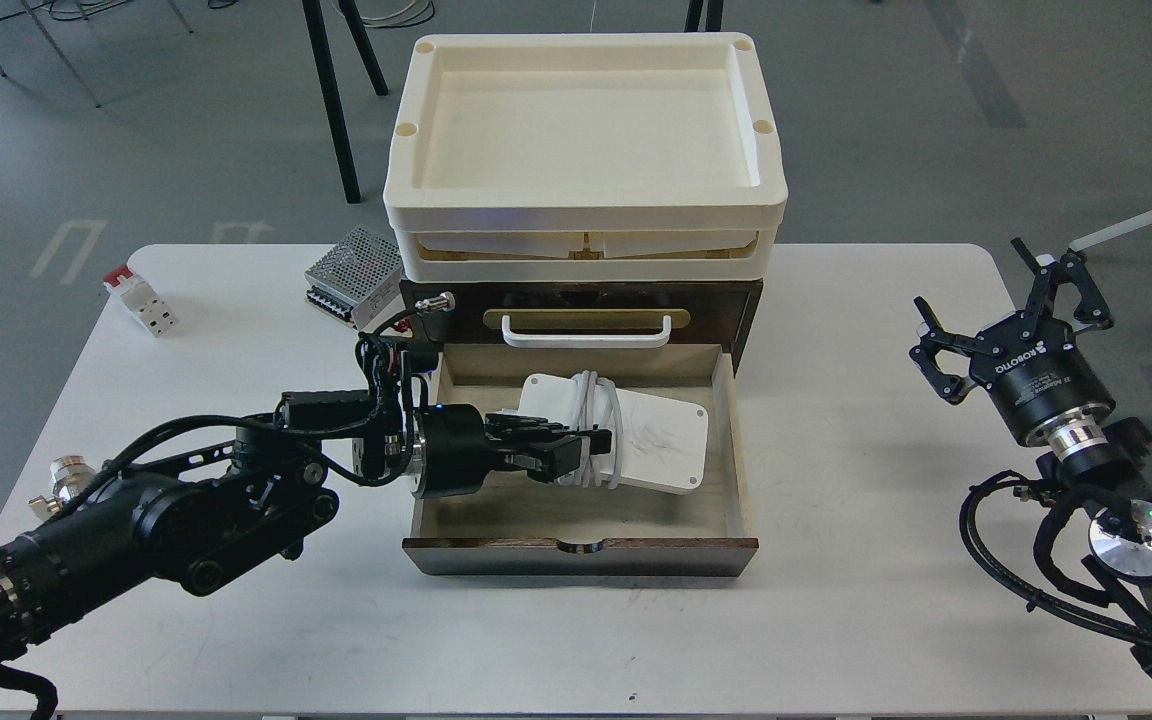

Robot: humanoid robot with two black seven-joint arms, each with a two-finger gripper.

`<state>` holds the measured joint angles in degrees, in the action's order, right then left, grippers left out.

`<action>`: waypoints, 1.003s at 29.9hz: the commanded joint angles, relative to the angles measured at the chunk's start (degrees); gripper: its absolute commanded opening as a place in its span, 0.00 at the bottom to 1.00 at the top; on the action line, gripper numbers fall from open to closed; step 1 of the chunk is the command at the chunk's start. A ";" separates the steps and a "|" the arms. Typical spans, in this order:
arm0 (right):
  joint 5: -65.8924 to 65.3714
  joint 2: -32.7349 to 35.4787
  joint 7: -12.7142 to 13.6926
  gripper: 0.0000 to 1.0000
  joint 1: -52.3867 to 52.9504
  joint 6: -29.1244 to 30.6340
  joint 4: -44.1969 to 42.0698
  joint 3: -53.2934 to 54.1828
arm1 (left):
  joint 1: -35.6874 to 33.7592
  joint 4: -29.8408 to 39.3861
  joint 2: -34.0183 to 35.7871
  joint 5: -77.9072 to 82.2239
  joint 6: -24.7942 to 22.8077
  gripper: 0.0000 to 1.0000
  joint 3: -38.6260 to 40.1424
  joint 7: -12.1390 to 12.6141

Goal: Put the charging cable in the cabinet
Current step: 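Lower the held charger down into the open wooden drawer, then open the left gripper to release the charger and withdraw from the drawer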

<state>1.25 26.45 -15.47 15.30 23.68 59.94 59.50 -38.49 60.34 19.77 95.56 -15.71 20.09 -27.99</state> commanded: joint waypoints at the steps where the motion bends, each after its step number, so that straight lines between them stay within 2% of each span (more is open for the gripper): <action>1: -0.02 0.00 0.00 0.99 0.00 -0.03 0.00 0.00 | 0.60 -2.24 -0.52 -0.03 0.07 0.14 -0.05 -0.01; 10: -0.02 0.00 0.00 0.99 0.00 0.06 0.00 0.09 | 2.01 -5.24 -0.70 -0.12 0.07 0.20 -0.06 -0.01; 14: -0.02 0.00 0.00 0.99 0.00 0.05 0.00 0.09 | 2.10 -5.24 -0.70 -0.20 -0.02 0.35 -0.06 -0.01; 17: -0.02 0.00 0.00 0.99 0.00 0.06 0.00 0.09 | 2.19 -5.15 -0.70 -0.12 -0.02 0.50 -0.06 -0.01; 27: -0.02 0.00 0.00 0.99 0.00 0.06 0.00 0.18 | 0.87 -4.27 -0.44 0.15 -0.02 0.72 -1.99 -0.01; 30: -0.02 0.00 0.00 0.99 0.00 0.06 0.00 0.18 | 0.52 -4.27 -0.35 0.15 -0.02 0.82 -2.08 -0.01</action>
<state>1.23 26.46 -15.47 15.29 23.73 59.94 59.67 -37.63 56.08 19.35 95.71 -15.73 18.13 -28.02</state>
